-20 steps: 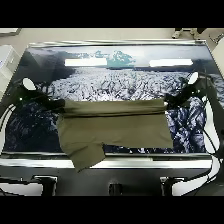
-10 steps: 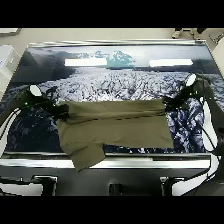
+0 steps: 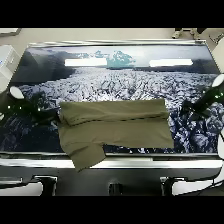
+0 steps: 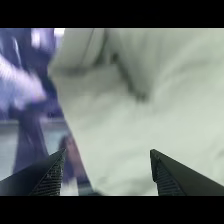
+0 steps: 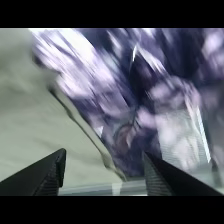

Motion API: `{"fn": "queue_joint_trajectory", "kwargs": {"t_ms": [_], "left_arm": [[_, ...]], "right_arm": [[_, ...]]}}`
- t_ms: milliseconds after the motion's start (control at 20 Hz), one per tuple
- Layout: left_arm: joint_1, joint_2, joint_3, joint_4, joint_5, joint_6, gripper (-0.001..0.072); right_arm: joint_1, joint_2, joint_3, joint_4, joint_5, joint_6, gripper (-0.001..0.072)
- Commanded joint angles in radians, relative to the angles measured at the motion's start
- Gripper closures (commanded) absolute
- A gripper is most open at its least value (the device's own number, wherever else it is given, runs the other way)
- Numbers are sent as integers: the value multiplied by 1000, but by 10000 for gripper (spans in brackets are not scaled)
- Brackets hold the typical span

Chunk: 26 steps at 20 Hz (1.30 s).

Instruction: Fold the clothes and pants, and hang the long-sleeved shirts on hangers.

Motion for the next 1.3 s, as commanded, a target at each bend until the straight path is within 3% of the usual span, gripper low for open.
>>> {"fn": "queue_joint_trajectory", "kwargs": {"t_ms": [0,200,650,800,900,1050,1250], "left_arm": [[23,131,-290,-94,54,93,113],[14,204,-553,-205,100,193,115],[-70,204,-632,-295,164,198,145],[-82,204,-634,-301,221,164,362],[-84,204,-634,-301,224,166,650],[-81,220,-634,-300,212,188,684],[-81,259,-634,-300,219,184,684]], "right_arm": [[-44,74,-143,8,-12,-26,142],[-44,96,-240,55,-48,-37,143],[-44,98,-242,86,-31,-42,145],[-44,98,-242,86,-26,-42,150],[-44,101,-256,85,-17,-44,152],[-44,137,-388,89,-67,-94,83],[-44,152,-576,154,-169,-158,84]]}}
